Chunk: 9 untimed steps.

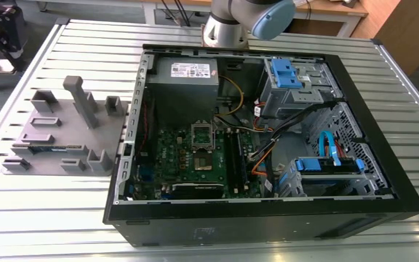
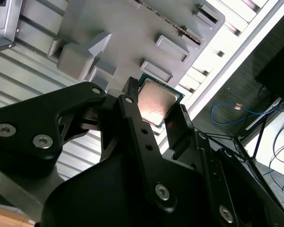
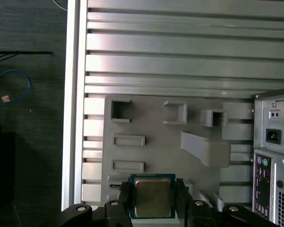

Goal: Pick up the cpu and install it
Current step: 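Pick up the cpu and move it towards the insertion slot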

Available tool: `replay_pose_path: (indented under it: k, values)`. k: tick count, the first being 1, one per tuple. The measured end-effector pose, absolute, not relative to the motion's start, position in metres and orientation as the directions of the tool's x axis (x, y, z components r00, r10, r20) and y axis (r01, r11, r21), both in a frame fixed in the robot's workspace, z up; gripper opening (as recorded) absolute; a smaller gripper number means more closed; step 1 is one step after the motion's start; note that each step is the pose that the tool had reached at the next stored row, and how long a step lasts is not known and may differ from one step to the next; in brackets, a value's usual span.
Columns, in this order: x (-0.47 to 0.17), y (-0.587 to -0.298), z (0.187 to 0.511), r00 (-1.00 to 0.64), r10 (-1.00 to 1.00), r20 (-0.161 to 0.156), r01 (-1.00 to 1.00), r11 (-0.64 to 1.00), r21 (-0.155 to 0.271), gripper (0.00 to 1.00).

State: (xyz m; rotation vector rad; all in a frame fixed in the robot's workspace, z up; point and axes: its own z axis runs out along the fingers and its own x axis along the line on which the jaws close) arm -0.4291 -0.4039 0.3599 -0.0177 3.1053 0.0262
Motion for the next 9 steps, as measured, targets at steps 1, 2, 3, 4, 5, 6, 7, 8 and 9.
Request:
replay_pose_path:
  k: [1,2,3,4,5,6,7,8,9]
  values:
    - [-0.4281,-0.4039,0.3599,-0.999,-0.011,-0.036,-0.012,1.000,0.017,0.47]
    - [-0.4271,-0.4039,0.3599,-0.999,-0.011,-0.036,-0.012,1.000,0.017,0.47]
    - [-0.4261,-0.4039,0.3599,-0.999,-0.011,-0.036,-0.012,1.000,0.017,0.47]
    - [-0.4252,-0.4039,0.3599,-0.999,-0.011,-0.036,-0.012,1.000,0.017,0.47]
    - [-0.4243,-0.4039,0.3600,-0.999,-0.011,-0.036,-0.012,1.000,0.017,0.47]
    - [-0.4234,-0.4039,0.3600,-0.999,-0.011,-0.036,-0.012,1.000,0.017,0.47]
    - [-0.4225,-0.4039,0.3599,-0.999,-0.011,-0.036,-0.012,1.000,0.017,0.47]
    - [-0.4215,-0.4039,0.3599,-0.999,-0.011,-0.036,-0.012,1.000,0.017,0.47]
    - [-0.4204,-0.4039,0.3599,-0.999,-0.011,-0.036,-0.012,1.000,0.017,0.47]
